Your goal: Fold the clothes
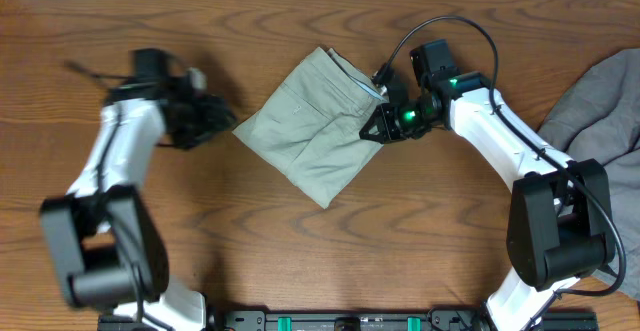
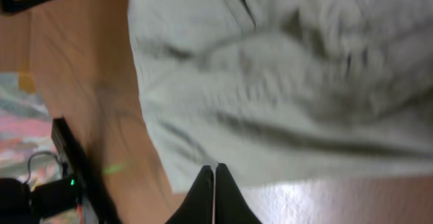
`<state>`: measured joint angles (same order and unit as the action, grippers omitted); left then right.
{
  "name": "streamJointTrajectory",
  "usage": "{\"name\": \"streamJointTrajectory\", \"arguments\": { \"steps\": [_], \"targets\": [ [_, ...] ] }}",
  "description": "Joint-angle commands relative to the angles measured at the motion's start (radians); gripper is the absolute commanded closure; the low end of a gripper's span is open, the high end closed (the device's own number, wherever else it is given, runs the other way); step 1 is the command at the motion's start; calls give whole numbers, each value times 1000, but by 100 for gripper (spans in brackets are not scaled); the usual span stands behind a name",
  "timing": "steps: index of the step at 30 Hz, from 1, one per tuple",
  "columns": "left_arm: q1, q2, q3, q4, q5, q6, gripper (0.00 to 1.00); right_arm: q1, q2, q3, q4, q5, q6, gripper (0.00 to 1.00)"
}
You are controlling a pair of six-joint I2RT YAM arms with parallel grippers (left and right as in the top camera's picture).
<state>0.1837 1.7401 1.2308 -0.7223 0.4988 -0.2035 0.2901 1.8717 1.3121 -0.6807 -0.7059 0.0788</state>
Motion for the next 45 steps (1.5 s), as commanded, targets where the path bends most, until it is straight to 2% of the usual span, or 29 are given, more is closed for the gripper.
{"name": "streamJointTrajectory", "arguments": {
  "steps": [1, 5, 8, 11, 14, 21, 27, 32, 33, 35, 36, 38, 40, 43, 45],
  "targets": [
    [37, -30, 15, -80, 88, -94, 24, 8, -3, 3, 54, 23, 85, 99],
    [14, -21, -77, -76, 212, -142, 21, 45, -2, 2, 130, 192, 327, 99],
    [-23, -21, -184, 40, 262, -247, 18, 77, 5, 2, 180, 303, 427, 99],
    [-55, -21, -281, 172, 290, -382, 17, 98, 26, 2, 235, 333, 487, 99],
    [-89, -21, -363, 290, 299, -495, 17, 116, 54, 2, 278, 349, 514, 99],
    [-171, -21, -461, 563, 275, -664, 17, 129, 105, 2, 295, 381, 572, 99],
    [-283, -21, -500, 616, 193, -896, 13, 129, 110, 2, 296, 389, 571, 99],
    [-356, -21, -505, 662, 109, -924, 14, 128, 110, 2, 296, 388, 571, 99],
    [-361, -21, -505, 671, 90, -927, 16, 128, 110, 2, 296, 388, 571, 99],
    [-365, -21, -506, 676, 47, -924, 29, 128, 110, 2, 296, 388, 571, 99],
    [-365, -21, -506, 676, 30, -917, 38, 128, 110, 2, 296, 388, 571, 99],
    [-365, -21, -506, 676, -1, -885, 63, 128, 110, 2, 296, 380, 571, 99],
    [-365, -21, -506, 684, -25, -794, 80, 128, 110, 2, 296, 380, 571, 99],
    [-364, -23, -506, 714, -16, -653, 94, 126, 110, 2, 295, 374, 570, 99],
    [-360, -35, -504, 739, -4, -584, 94, 118, 109, 3, 303, 338, 535, 99]
  ]
}}
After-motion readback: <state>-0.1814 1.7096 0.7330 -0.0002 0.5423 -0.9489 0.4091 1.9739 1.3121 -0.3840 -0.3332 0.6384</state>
